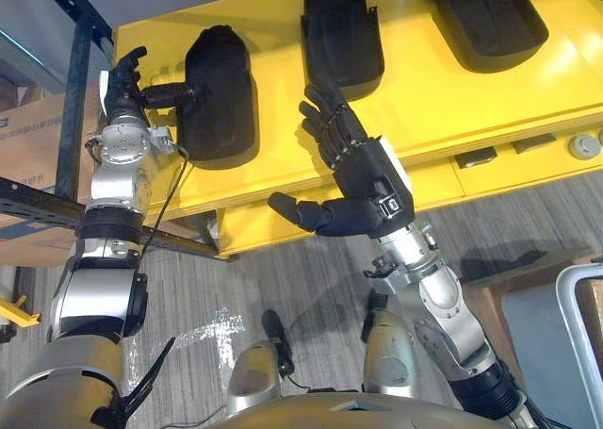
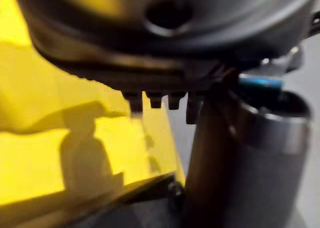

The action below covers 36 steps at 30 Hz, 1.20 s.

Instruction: Walk over and take three plastic housings, then place them on the shelf

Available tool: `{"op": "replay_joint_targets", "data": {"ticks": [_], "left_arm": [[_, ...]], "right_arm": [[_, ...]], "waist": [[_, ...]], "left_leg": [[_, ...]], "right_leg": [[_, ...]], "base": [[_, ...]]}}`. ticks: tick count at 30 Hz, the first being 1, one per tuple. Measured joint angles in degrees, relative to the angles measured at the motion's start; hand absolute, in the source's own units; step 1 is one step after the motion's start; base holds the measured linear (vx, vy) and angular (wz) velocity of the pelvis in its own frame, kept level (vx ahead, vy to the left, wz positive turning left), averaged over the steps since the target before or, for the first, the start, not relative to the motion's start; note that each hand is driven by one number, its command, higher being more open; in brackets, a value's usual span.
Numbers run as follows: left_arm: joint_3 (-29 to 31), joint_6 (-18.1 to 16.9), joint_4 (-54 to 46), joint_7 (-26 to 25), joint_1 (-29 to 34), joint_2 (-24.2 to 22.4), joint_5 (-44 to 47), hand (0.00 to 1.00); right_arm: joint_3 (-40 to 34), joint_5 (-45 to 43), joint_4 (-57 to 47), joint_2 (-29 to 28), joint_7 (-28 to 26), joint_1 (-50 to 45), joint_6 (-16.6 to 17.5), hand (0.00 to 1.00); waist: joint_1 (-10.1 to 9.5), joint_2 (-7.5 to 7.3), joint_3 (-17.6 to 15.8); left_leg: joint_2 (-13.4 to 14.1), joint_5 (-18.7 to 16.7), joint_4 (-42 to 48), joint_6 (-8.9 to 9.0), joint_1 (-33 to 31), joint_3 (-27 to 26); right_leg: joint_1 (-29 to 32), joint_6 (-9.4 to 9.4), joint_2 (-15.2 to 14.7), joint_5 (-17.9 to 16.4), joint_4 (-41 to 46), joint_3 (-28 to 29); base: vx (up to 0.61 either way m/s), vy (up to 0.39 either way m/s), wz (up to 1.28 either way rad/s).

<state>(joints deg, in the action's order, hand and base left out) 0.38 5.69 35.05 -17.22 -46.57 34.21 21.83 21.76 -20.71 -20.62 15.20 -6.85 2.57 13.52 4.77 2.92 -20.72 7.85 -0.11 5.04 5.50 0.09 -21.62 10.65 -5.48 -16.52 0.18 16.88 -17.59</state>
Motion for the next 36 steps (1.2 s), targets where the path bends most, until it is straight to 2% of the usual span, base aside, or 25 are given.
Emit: {"op": "replay_joint_targets", "data": {"ticks": [2, 5, 10, 11, 14, 16, 18, 19, 21, 22, 24, 27, 32, 33, 34, 36], "left_arm": [[0.61, -1.89, -4.28, -1.14, 0.22, 0.18, 0.11, 1.00], [2.10, -5.62, -11.07, -1.21, 2.42, 0.55, 0.60, 1.00], [3.38, -11.17, -22.84, 0.78, 7.60, 0.54, 3.22, 1.00], [3.91, -13.02, -28.43, 1.35, 10.76, 0.53, 2.97, 1.00], [4.93, -15.21, -40.99, 2.94, 17.38, -0.49, 2.65, 1.00], [5.80, -16.86, -48.95, 5.96, 24.12, -4.19, 2.46, 1.00], [6.57, -17.43, -52.53, 7.91, 29.61, -7.38, 2.47, 1.00], [6.73, -17.48, -53.80, 8.86, 32.12, -8.90, 2.46, 1.00], [6.63, -17.47, -57.16, 13.30, 42.19, -15.47, 2.39, 1.00], [6.48, -17.48, -57.71, 14.34, 44.52, -16.82, 2.38, 1.00], [5.34, -17.72, -58.77, 17.06, 52.17, -19.86, 2.22, 1.00], [4.95, -18.99, -60.69, 18.28, 58.38, -22.64, 1.04, 1.00], [4.38, -25.53, -62.10, 18.42, 63.49, -25.83, -1.46, 1.00], [4.11, -26.53, -62.12, 19.11, 63.93, -26.03, -0.65, 1.00], [2.47, -28.99, -62.18, 21.97, 65.41, -26.60, 2.93, 1.00], [1.14, -29.59, -62.18, 24.04, 65.55, -26.60, 4.57, 1.00]], "right_arm": [[-0.61, 0.05, 0.75, -0.01, -0.56, -0.20, 0.01, 1.00], [-0.66, 1.84, 1.70, -0.07, -1.30, -0.73, 0.02, 1.00], [-0.91, 5.24, 5.17, 0.30, -1.34, -0.65, 0.01, 1.00], [-0.88, 7.06, 6.00, 0.36, -1.39, -0.44, 0.00, 1.00], [-0.93, 10.75, 8.63, 0.53, -1.08, 0.66, 0.00, 1.00], [-0.95, 12.83, 10.23, 0.87, 0.66, 1.12, 0.00, 1.00], [-0.98, 13.70, 11.82, 0.82, 1.76, 1.99, 0.00, 1.00], [-1.06, 13.65, 12.57, 0.82, 2.32, 2.25, 0.00, 1.00], [-2.56, 13.74, 15.54, 0.61, 4.31, 2.74, 0.02, 1.00], [-3.07, 13.82, 16.35, 0.51, 5.03, 2.82, 0.02, 1.00], [-5.42, 16.80, 20.00, -0.01, 7.38, 3.05, 0.54, 1.00], [-6.71, 20.75, 23.01, -0.23, 9.26, 3.44, 1.32, 1.00], [-6.62, 28.37, 23.31, -0.35, 13.30, 4.60, 4.61, 1.00], [-6.51, 29.61, 23.43, -0.35, 13.90, 5.32, 4.77, 1.00], [-6.30, 33.04, 25.40, -0.32, 16.02, 8.04, 5.63, 1.00], [-6.30, 34.17, 27.18, -0.15, 17.54, 9.81, 6.10, 1.00]], "waist": [[-0.37, 0.07, 0.43], [-0.72, 0.45, 2.83], [-1.46, 0.76, 5.64], [-1.57, 0.89, 6.91], [-2.11, 1.06, 9.10], [-2.96, 1.43, 10.00], [-3.25, 1.57, 10.59], [-3.39, 1.59, 10.81], [-4.62, 1.57, 11.29], [-4.82, 1.49, 11.33], [-6.45, 1.19, 11.52], [-7.96, 0.63, 11.89], [-9.41, -0.37, 12.46], [-9.52, -0.45, 12.45], [-9.94, -0.73, 12.62], [-10.55, -0.92, 12.70]], "left_leg": [[-0.07, 0.15, -1.08, 0.04, 1.27, 0.33], [-0.14, 0.29, -2.23, 0.03, 1.83, 0.53], [-0.16, 0.29, -3.65, 0.03, 5.19, 1.32], [-0.16, 0.28, -3.98, 0.04, 5.33, 1.56], [-0.31, 0.28, -4.35, 0.03, 5.75, 1.95], [-0.30, 0.23, -4.36, 0.02, 6.54, 3.05], [-0.18, 0.22, -4.38, 0.04, 6.43, 3.81], [-0.16, 0.19, -4.40, 0.06, 6.36, 4.22], [-0.11, 0.14, -4.43, 0.13, 6.27, 5.03], [-0.15, 0.14, -4.44, 0.14, 6.20, 5.27], [-0.28, 0.27, -4.52, 0.19, 5.64, 6.41], [-0.38, 1.28, -5.33, 0.23, 5.17, 7.76], [-0.37, 2.18, -5.76, 0.31, 4.28, 9.50], [-0.37, 2.26, -5.85, 0.29, 4.27, 9.58], [-0.40, 2.47, -6.16, 0.29, 4.22, 9.68], [-0.39, 2.48, -6.16, 0.29, 3.96, 9.94]], "right_leg": [[-1.70, -0.17, 0.23, 0.12, -1.23, -0.66], [-2.94, -0.43, 0.71, 0.97, -3.55, -1.24], [-8.30, -1.07, 1.36, 1.54, -7.38, -3.08], [-9.10, -1.21, 1.55, 1.90, -8.50, -3.58], [-11.00, -1.68, 1.78, 2.83, -11.03, -4.68], [-14.07, -1.81, 2.15, 3.77, -13.69, -6.40], [-14.95, -1.84, 2.44, 4.28, -14.70, -7.30], [-15.38, -1.85, 2.56, 4.44, -15.24, -7.75], [-16.73, -1.66, 2.85, 5.08, -16.70, -9.03], [-17.01, -1.65, 2.89, 5.23, -17.12, -9.29], [-17.84, -1.33, 2.98, 5.57, -18.05, -10.67], [-17.97, -1.37, 3.02, 5.71, -18.03, -12.00], [-18.26, -1.41, 3.17, 5.74, -18.01, -13.79], [-18.23, -1.41, 3.17, 5.74, -18.01, -13.85], [-18.20, -1.41, 3.17, 5.73, -17.96, -13.95], [-18.10, -1.34, 3.18, 5.69, -17.91, -14.22]], "base": [[0.03, 0.015, 0.08], [0.06, 0.020, 0.04], [0.06, 0.013, 0.09], [0.06, 0.009, 0.13], [0.05, 0.011, 0.14], [-0.01, -0.001, 0.24], [-0.02, -0.007, 0.24], [-0.05, -0.007, 0.24], [-0.07, -0.002, 0.24], [-0.07, 0.007, 0.23], [-0.07, 0.006, 0.26], [-0.03, 0.001, 0.24], [0.00, -0.001, 0.17], [-0.02, 0.004, 0.14], [-0.01, 0.007, 0.05], [-0.02, 0.003, 0.09]]}}
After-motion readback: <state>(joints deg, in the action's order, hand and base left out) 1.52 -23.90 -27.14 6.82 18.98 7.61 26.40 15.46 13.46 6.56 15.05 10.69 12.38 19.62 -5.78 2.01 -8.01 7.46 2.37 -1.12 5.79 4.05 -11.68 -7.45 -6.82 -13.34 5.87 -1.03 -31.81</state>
